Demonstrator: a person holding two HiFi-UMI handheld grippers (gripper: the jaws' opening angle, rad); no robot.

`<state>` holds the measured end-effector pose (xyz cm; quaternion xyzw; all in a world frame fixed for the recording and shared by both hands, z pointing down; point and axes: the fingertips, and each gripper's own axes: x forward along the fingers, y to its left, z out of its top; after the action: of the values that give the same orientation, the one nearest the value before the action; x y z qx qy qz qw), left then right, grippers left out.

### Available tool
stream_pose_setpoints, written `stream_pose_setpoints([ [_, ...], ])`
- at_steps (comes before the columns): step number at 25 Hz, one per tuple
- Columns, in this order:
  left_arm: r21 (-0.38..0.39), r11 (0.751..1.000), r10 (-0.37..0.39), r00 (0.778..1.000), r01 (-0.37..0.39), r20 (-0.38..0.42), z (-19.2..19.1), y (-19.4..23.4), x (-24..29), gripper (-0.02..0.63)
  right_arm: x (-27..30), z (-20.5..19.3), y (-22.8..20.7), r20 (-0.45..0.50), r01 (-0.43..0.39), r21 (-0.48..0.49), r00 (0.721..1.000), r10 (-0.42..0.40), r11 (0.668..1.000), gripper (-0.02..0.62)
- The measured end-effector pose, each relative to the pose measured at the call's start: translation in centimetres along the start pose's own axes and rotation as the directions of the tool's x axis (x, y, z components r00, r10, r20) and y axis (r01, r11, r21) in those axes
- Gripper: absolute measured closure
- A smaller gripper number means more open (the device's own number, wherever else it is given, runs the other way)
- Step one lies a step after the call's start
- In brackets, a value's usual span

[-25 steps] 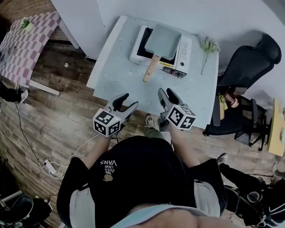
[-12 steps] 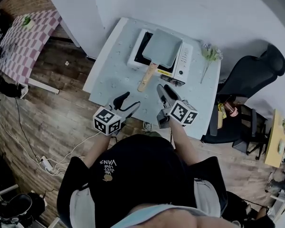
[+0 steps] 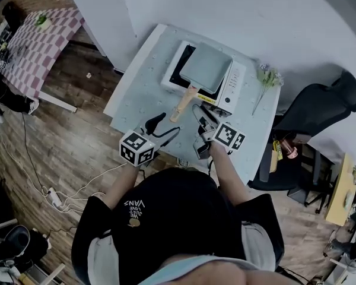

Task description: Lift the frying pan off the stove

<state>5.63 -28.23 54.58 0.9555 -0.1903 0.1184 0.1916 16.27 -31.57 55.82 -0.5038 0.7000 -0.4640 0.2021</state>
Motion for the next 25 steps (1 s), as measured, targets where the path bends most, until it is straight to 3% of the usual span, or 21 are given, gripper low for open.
stream_pose_setpoints([
  [8, 0.016, 1.0, 0.02, 1.0, -0.02, -0.009, 0.9, 0.1, 1.4, 0.325, 2.2, 0.9, -0.8, -0.029, -0.101, 0.229, 0.993, 0.111, 0.968, 0.365],
  [21, -0.022, 0.999, 0.043, 0.998, -0.044, -0.038, 2.6, 0.6, 3.7, 0.325, 5.3, 0.9, -1.9, -0.102, -0.116, 0.386, 0.98, 0.168, 0.915, 0.348],
  [25, -0.021, 0.999, 0.04, 0.997, -0.041, -0.062, 2.6, 0.7, 4.4, 0.325, 6.4, 1.3, -1.8, -0.077, -0.174, 0.424, 0.971, 0.227, 0.889, 0.348],
])
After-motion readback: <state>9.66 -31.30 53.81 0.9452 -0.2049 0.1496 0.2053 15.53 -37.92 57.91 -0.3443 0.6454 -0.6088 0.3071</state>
